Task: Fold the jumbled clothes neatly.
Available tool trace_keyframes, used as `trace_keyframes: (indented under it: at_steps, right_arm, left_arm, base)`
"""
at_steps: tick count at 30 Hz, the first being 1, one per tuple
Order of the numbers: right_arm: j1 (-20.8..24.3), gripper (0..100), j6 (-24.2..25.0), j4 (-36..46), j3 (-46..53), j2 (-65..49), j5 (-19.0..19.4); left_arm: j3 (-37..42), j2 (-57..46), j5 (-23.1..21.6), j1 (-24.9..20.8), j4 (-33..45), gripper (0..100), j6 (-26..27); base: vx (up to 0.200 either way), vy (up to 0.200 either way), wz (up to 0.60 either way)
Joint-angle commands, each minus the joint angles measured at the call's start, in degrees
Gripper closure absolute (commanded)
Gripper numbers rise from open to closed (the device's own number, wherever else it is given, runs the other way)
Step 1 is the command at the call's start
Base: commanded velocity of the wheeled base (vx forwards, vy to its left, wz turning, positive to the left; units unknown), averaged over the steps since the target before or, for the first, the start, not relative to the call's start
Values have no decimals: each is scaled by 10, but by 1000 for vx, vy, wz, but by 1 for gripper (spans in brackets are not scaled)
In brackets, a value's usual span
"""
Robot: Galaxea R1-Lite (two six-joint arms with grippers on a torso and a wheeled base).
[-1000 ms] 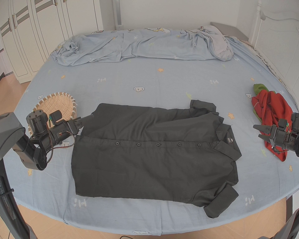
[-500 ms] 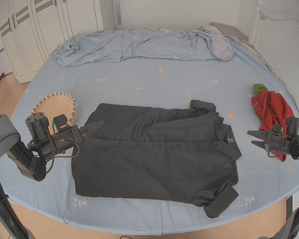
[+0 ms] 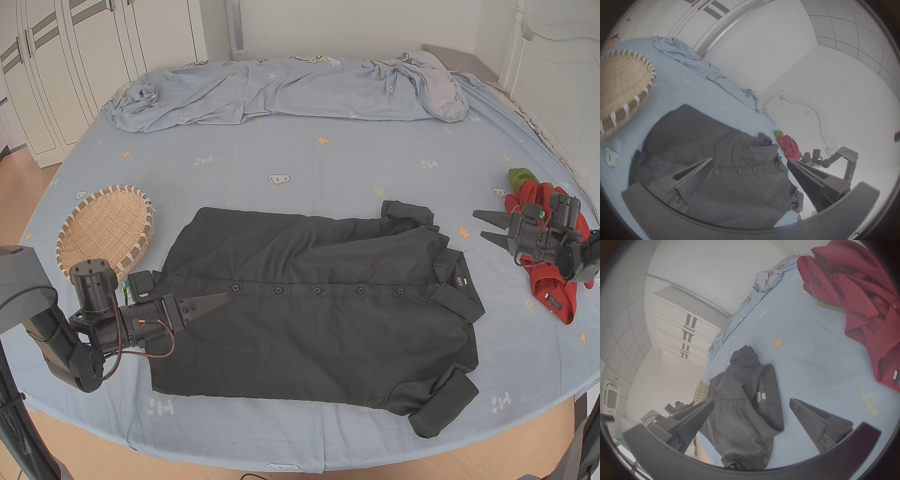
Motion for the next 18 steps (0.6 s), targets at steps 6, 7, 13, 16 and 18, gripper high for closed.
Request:
trace_keyframes:
  at_steps: [6, 7, 13, 16, 18]
  right_arm:
    - [61, 0, 39, -2, -236, 216, -4]
    - [63, 0, 39, -1, -252, 229, -4]
    - [71, 0, 73, -2, -325, 259, -4]
    - [75, 0, 82, 2, -367, 275, -4]
    - [78, 0, 99, 9, -395, 287, -4]
  left_arm:
    - [59, 40, -5, -5, -19, 0, 2]
    - [61, 42, -5, -5, -25, 0, 2]
    - [77, 46, -4, -8, -61, 0, 0]
    - [82, 48, -4, -9, -70, 0, 0]
    - [84, 53, -4, -9, -76, 0, -1]
  base:
    - [0, 0, 0]
    - [0, 0, 0]
    - [0, 0, 0]
    - [0, 0, 0]
    - [0, 0, 0]
